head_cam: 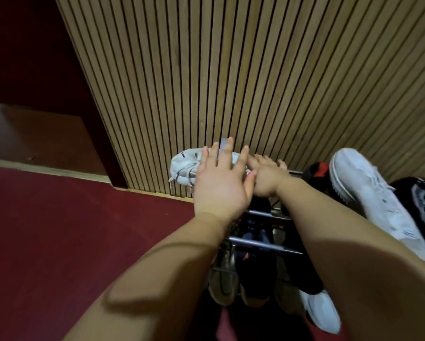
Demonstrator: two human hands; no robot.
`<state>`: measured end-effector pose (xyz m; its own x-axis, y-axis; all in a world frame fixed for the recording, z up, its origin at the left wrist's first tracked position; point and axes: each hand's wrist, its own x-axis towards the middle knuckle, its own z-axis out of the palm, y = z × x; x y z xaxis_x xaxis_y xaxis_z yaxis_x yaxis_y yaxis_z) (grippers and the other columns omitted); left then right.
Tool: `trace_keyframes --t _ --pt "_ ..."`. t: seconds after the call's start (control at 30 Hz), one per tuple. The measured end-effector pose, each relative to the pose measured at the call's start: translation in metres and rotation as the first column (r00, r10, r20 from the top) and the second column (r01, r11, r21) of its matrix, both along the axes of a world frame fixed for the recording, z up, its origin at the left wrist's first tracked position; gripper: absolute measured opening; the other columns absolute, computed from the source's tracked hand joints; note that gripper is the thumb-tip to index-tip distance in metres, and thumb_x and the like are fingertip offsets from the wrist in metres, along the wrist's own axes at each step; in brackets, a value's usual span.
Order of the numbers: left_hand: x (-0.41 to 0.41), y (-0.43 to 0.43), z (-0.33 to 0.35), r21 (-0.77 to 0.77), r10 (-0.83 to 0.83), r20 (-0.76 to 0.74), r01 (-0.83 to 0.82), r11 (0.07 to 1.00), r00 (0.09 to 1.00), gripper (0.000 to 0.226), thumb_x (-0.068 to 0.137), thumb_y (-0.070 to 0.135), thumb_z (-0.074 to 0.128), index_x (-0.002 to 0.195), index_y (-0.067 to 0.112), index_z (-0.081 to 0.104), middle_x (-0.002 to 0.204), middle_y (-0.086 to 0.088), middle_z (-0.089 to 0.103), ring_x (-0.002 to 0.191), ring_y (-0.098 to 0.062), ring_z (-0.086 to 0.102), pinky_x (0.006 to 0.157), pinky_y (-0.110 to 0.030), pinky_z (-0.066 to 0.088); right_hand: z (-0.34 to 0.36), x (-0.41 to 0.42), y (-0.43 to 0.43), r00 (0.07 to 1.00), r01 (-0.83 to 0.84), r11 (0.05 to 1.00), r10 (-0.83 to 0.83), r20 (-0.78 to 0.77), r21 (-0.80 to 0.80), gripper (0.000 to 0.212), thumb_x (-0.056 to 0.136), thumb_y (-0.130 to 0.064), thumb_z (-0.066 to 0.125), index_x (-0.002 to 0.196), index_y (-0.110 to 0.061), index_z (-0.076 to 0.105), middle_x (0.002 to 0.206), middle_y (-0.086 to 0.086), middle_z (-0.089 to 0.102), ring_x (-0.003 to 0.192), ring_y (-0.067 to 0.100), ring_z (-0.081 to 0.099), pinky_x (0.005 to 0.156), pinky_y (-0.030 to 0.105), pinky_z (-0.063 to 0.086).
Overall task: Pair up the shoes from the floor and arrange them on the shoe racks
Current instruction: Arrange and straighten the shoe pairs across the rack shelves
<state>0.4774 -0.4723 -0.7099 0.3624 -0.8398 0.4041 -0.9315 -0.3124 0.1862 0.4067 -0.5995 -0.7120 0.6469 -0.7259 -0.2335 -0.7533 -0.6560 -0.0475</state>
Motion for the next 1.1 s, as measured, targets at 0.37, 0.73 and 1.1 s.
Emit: trace_keyframes --t 0.37,0.73,1.1 --pt "0.002 -0.002 -0.004 -0.024 0.008 0.050 -0.007 1.000 0.999 0.062 0.090 0.051 0.022 0.135 0.020 0.051 0.144 -0.017 0.043 0.131 -0.038 0.041 0.114 -0.046 0.018 0.071 -0.052 0.028 0.959 -0.060 0.992 0.026 -0.281 -0.113 0.101 0.062 -0.067 0.069 0.145 -0.029 0.025 0.140 0.015 0.035 0.132 0.032 0.030 0.106 0.044 0.021" --pt "-0.001 0.001 0.001 0.001 0.038 0.048 -0.038 0.999 0.998 0.070 0.089 0.055 0.010 0.141 0.023 0.043 0.151 -0.013 0.033 0.137 -0.033 0.032 0.117 -0.042 0.008 0.057 -0.068 0.030 0.963 -0.177 0.984 0.173 -0.208 -0.003 0.113 0.064 -0.052 0.078 0.149 -0.029 0.007 0.145 0.008 0.031 0.136 0.026 0.027 0.112 0.047 0.011" --pt "-0.002 0.003 -0.002 -0.033 0.032 0.002 -0.032 0.999 0.999 0.065 0.092 0.051 0.013 0.136 0.020 0.050 0.147 -0.012 0.040 0.132 -0.032 0.040 0.115 -0.045 0.017 0.090 -0.117 0.010 0.794 -0.511 0.847 0.401 -0.458 -0.145 0.074 0.093 -0.006 0.048 0.151 -0.022 0.006 0.159 0.000 -0.009 0.144 0.021 -0.020 0.114 0.033 -0.013"
